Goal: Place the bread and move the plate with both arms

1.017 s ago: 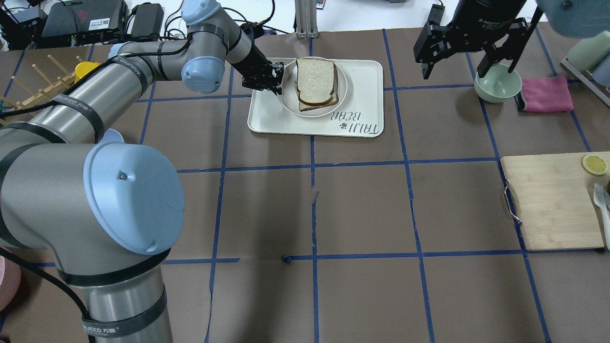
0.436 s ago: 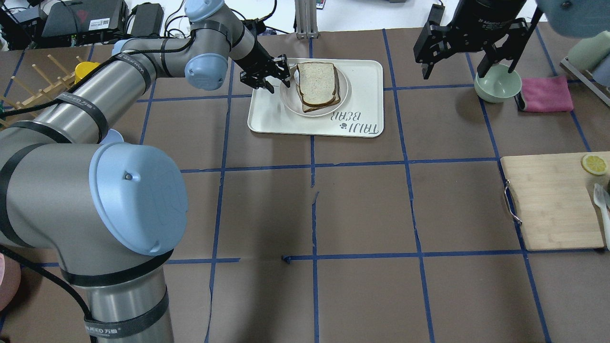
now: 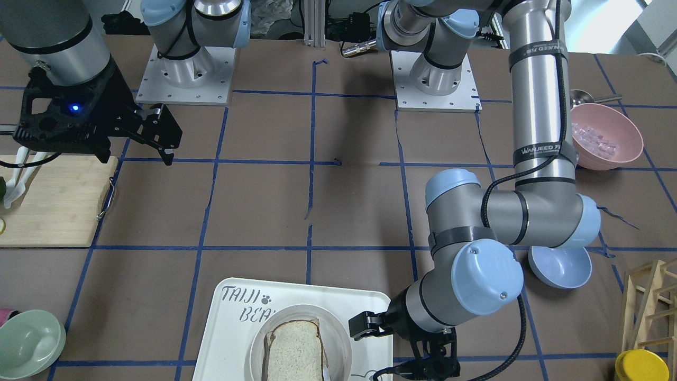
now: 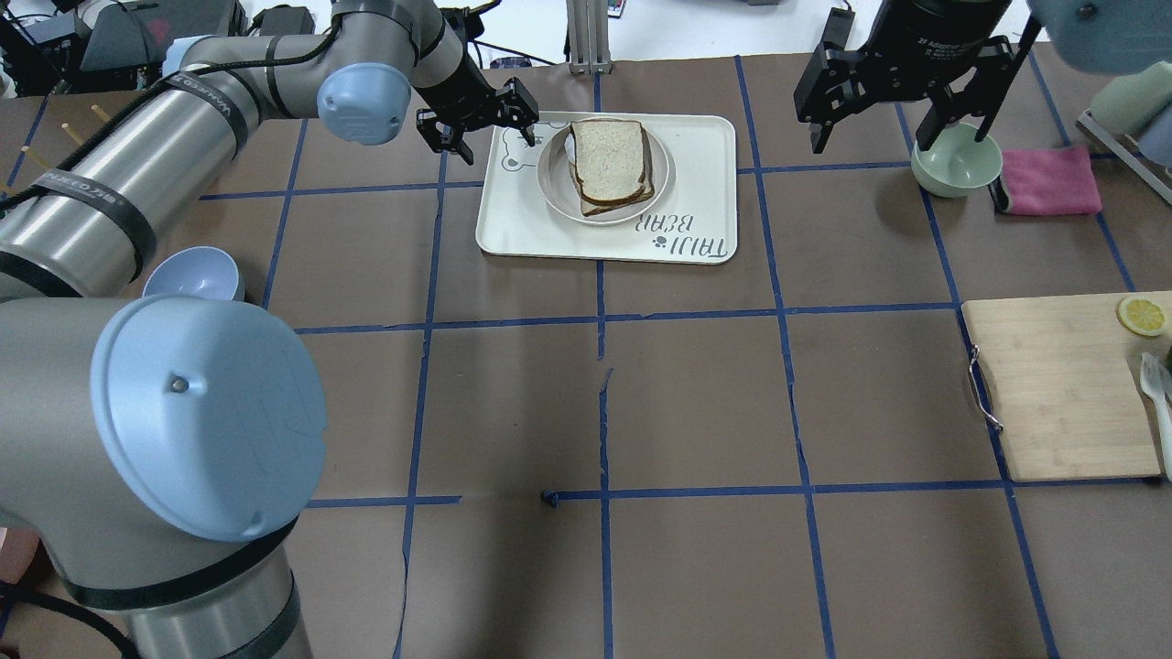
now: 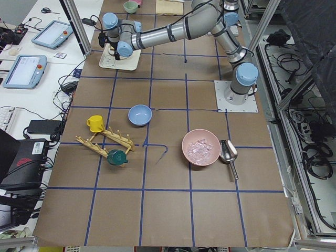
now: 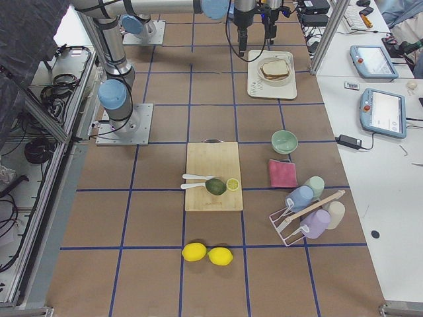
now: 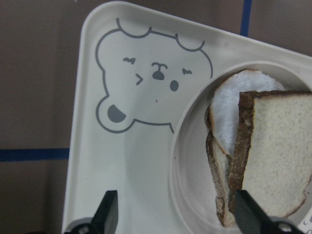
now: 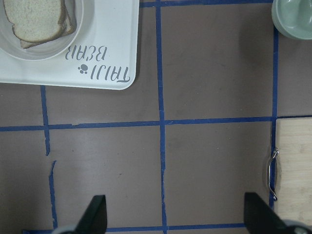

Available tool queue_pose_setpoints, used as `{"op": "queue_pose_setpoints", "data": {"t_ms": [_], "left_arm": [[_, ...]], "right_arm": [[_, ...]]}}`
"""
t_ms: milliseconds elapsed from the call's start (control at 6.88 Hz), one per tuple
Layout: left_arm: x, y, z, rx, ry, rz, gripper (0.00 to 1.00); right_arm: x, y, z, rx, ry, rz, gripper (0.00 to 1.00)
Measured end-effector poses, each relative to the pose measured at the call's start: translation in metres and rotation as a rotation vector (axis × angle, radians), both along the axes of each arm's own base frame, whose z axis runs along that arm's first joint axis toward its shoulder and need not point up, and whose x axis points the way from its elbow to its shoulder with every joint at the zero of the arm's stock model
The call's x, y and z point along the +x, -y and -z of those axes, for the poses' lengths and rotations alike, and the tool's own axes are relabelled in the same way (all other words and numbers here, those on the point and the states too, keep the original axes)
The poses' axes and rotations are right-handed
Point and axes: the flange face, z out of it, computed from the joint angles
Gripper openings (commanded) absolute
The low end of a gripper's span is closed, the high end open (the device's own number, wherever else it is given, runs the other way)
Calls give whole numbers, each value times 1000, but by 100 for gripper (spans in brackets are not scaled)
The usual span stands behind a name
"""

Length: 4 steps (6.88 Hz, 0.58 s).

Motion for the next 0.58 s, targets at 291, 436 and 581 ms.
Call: {"op": "queue_pose_setpoints", "data": {"t_ms": [291,436,581], "left_arm": [[34,-32,-68,63,102,-31,100],[48,-56,-107,98,120,-47,100],[59,-84,-145,137,128,-59,100]], "right_arm": [[0,0,0,0,0,0,100],[0,0,0,1,0,0,100],[1,-1,-1,-1,1,-2,100]]}}
